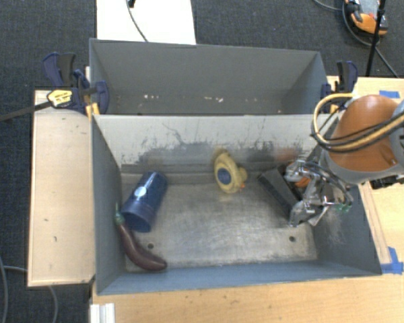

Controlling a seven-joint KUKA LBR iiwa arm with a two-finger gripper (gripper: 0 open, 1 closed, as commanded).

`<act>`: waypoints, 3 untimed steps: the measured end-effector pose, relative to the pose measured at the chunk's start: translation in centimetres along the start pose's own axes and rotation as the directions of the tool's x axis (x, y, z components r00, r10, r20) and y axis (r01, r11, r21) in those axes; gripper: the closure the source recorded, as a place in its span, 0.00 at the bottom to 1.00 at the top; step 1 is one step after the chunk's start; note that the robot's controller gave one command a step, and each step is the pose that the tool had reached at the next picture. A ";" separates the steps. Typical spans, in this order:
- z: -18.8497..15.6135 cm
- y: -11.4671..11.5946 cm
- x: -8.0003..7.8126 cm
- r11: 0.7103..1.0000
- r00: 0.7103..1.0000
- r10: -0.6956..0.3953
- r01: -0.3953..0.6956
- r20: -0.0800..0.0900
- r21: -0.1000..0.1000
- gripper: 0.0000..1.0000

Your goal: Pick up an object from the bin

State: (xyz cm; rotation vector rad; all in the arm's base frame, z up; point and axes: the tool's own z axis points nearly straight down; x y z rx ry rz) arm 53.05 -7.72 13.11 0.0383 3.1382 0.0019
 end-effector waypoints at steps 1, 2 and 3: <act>4.8 -3.1 0.0 0.975 0.974 0.223 -0.223 0.042 -0.012 1.00; 4.8 -3.1 0.1 0.975 0.974 0.223 -0.222 0.042 -0.012 1.00; -11.1 -5.0 1.1 0.958 0.958 0.288 -0.288 0.001 0.002 1.00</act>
Offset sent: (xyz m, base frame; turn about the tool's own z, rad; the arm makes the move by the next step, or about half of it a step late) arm 0.0000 0.0000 0.0000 0.0000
